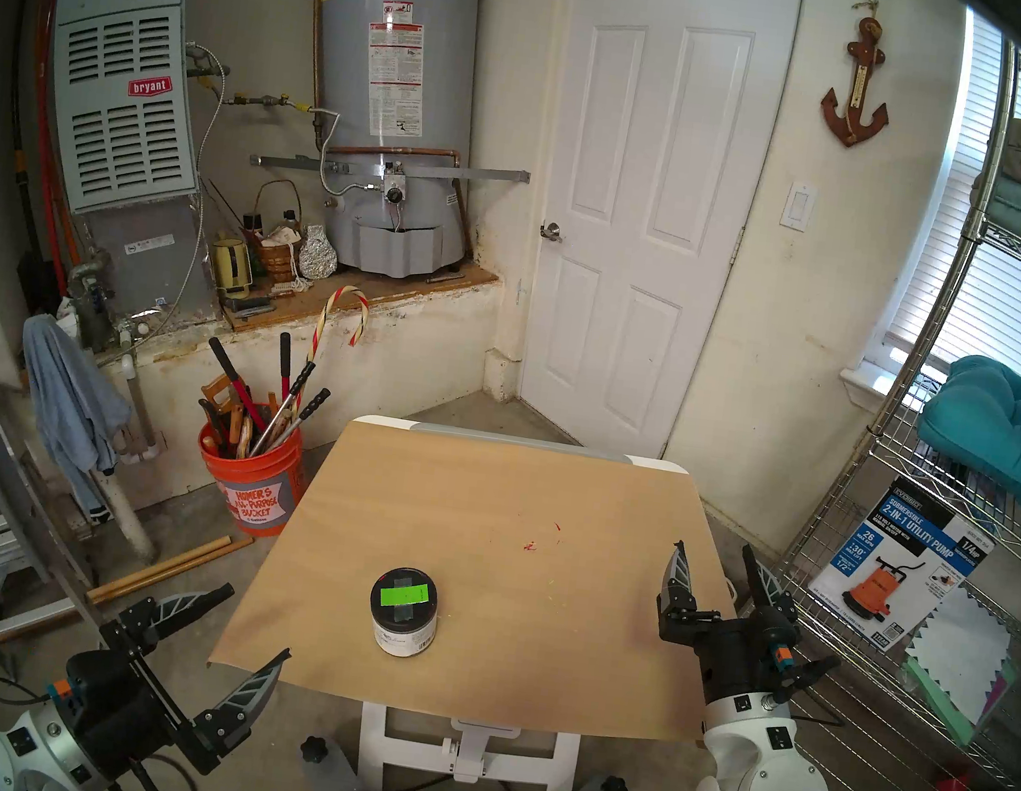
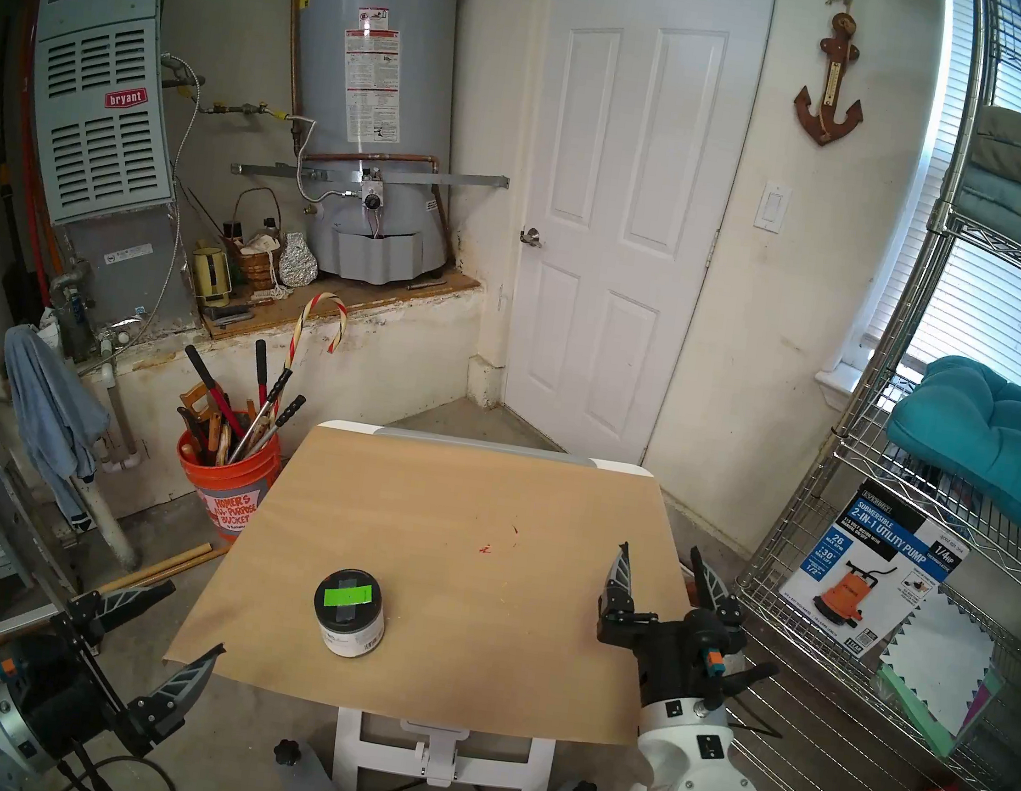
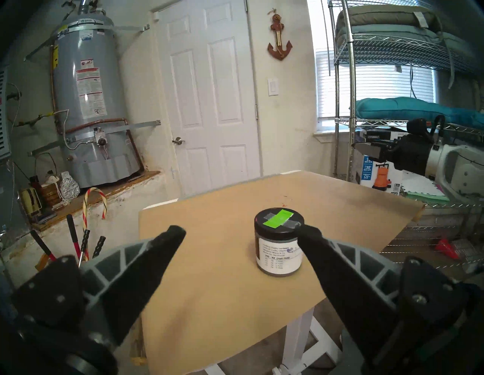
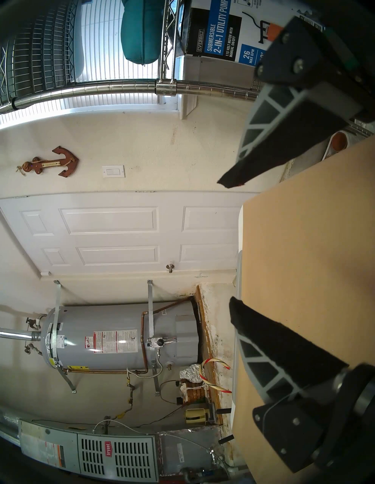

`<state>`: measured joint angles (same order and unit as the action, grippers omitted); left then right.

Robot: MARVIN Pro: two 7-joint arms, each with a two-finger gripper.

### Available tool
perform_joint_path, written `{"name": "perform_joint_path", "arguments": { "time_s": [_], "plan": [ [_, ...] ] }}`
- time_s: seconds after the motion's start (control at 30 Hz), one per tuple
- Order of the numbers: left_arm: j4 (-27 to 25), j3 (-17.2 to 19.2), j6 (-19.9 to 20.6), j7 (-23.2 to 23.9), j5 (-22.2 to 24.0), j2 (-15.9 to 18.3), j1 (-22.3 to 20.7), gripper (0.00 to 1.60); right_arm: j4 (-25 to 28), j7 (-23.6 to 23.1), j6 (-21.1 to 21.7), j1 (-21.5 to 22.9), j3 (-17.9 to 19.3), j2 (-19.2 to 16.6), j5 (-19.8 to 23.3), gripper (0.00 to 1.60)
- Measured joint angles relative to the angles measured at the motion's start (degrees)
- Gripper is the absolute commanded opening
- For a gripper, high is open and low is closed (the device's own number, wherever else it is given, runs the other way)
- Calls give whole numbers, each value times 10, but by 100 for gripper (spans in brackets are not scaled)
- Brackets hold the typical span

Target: Open paint jar

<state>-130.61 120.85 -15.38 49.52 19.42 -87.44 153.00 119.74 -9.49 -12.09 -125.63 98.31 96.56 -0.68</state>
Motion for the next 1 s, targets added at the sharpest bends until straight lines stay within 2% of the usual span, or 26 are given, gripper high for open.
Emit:
{"name": "perform_joint_path", "arguments": {
  "time_s": [0.43,0.7,1.0],
  "plan": [
    [14,10,-37,45,-8,8,13,160,0,0,0,0,0,0,0,160],
    [27,-4,-50,56,-29,13,8,160,0,0,0,0,0,0,0,160],
    [39,-27,-56,57,-68,17,-18,160,0,0,0,0,0,0,0,160]
  ]
}}
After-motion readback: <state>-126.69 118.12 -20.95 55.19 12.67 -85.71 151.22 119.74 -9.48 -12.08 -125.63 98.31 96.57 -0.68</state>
